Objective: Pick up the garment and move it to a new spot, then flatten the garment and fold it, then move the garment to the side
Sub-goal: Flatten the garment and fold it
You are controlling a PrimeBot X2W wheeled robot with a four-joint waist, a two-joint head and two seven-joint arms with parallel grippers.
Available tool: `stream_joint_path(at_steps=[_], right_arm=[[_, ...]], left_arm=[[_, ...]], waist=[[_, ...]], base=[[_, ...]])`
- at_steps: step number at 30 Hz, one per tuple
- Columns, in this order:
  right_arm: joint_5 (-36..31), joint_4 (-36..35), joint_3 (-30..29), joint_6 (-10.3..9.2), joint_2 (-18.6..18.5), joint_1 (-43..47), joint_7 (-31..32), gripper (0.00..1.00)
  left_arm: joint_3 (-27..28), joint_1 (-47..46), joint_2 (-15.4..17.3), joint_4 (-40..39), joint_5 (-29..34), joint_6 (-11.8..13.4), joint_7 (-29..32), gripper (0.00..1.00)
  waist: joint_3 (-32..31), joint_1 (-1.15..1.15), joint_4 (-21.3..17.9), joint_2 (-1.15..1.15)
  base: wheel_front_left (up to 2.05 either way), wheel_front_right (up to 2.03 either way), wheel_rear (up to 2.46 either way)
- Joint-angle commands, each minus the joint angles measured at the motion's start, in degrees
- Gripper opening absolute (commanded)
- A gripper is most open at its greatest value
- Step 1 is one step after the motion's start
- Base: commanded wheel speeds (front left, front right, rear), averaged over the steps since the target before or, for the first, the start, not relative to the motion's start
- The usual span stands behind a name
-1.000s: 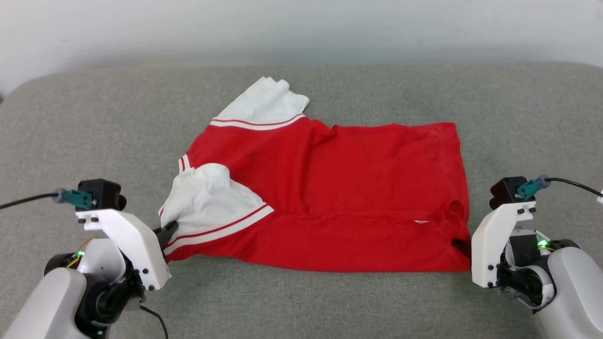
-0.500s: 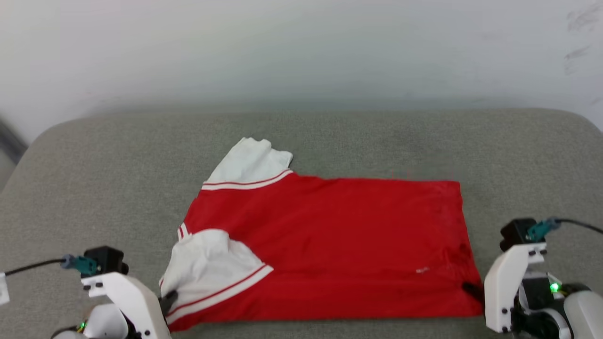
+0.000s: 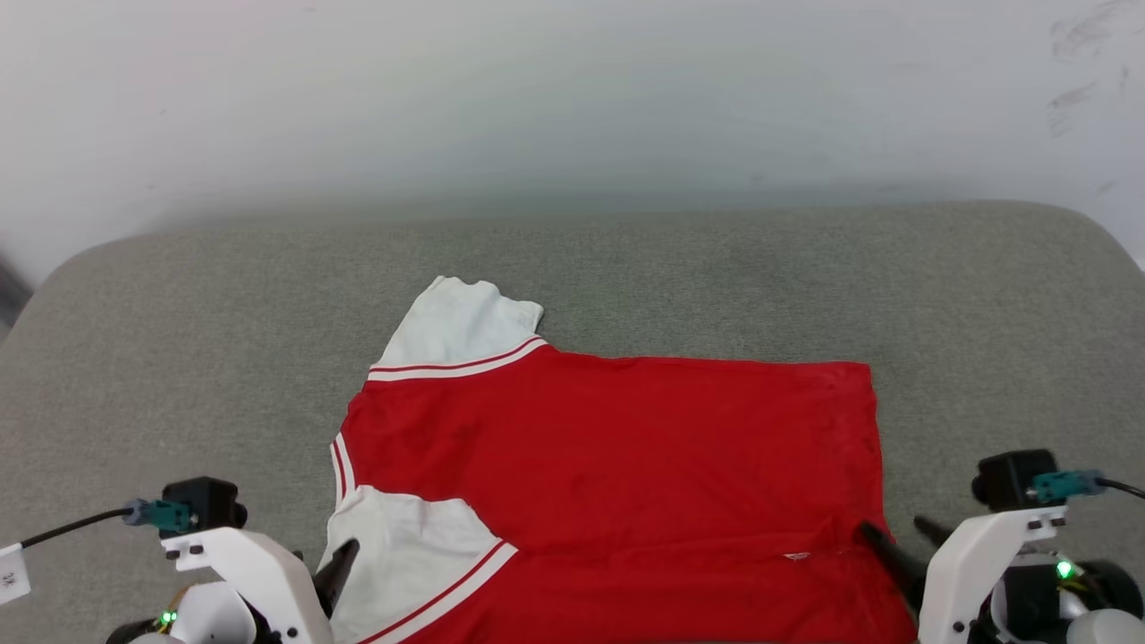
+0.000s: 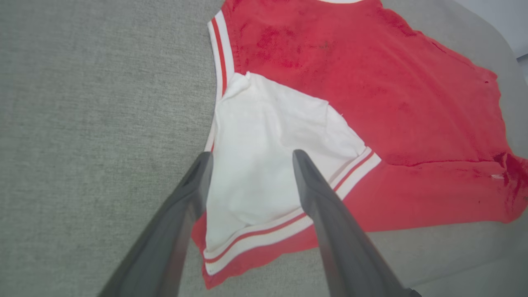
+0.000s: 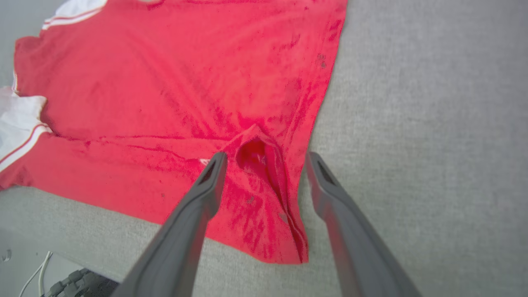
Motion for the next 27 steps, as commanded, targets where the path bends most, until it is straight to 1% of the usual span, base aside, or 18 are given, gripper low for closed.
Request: stream_joint_path(at_steps=[1, 3, 5, 9, 13, 17, 19, 22, 27], right_arm=[[-0.61, -1.27, -0.10, -0.02, -0.33, 0.54, -2.77, 1.00], [-2.08, -2.89, -0.54, -0.02, -0.50, 0.60, -7.34, 1.00], [-3.18, -4.40, -1.50, -0.02, 0.25, 0.25, -11.52, 1.00], [-6.55, -6.98, -2.78, -0.02, 1.19, -1.56, -17.59, 1.00], [-8.77, -10.35, -3.57, -0.02, 2.62, -4.31, -21.70, 1.00], [-10.36, -14.03, -3.66, -0.02, 3.94, -8.57, -23.67, 1.00], [-11.00, -15.53, -3.78, -0.02, 4.49, -10.68, -24.27, 1.00], [-11.63, -17.02, -4.10, -0.02, 5.57, -13.02, -24.92, 1.00], [-12.01, -18.55, -3.93, -0.02, 7.41, -15.01, -25.97, 1.00]], left_arm=[[0.30, -1.01, 0.18, -0.48, 0.64, 0.20, -1.02, 1.00], [0.60, -2.01, 0.40, -1.60, 2.28, 0.81, -2.91, 1.00], [0.70, -2.80, 0.34, -2.56, 3.50, 1.37, -4.47, 1.00], [1.26, -6.05, 0.55, -3.86, 6.14, 2.27, -7.33, 1.00], [2.17, -12.49, 1.09, -3.45, 7.96, 1.93, -8.83, 1.00], [2.70, -20.76, 2.06, -2.43, 9.10, 1.59, -7.80, 1.00], [2.85, -25.17, 2.73, -1.25, 9.60, 0.99, -7.05, 1.00], [2.28, -31.48, 3.32, 1.52, 9.48, -0.73, -5.00, 1.00], [0.89, -41.55, 5.46, 7.49, 8.52, -4.36, 1.98, 1.00]], waist=[[-0.37, 0.00, -0.54, 0.00], [-0.61, 0.00, -1.15, 0.00], [-0.64, 0.00, -1.89, 0.00], [0.72, 0.00, -3.52, 0.00], [5.30, 0.00, -5.06, 0.00], [12.09, 0.00, -6.91, 0.00], [15.11, 0.00, -7.84, 0.00], [18.33, 0.00, -9.10, 0.00], [21.87, 0.00, -11.75, 0.00]], base=[[0.00, 0.00, 0.00], [0.00, 0.00, 0.00], [0.00, 0.00, 0.00], [0.00, 0.00, 0.00], [0.00, 0.00, 0.00], [0.00, 0.00, 0.00], [0.00, 0.00, 0.00], [0.00, 0.00, 0.00], [0.00, 0.00, 0.00]])
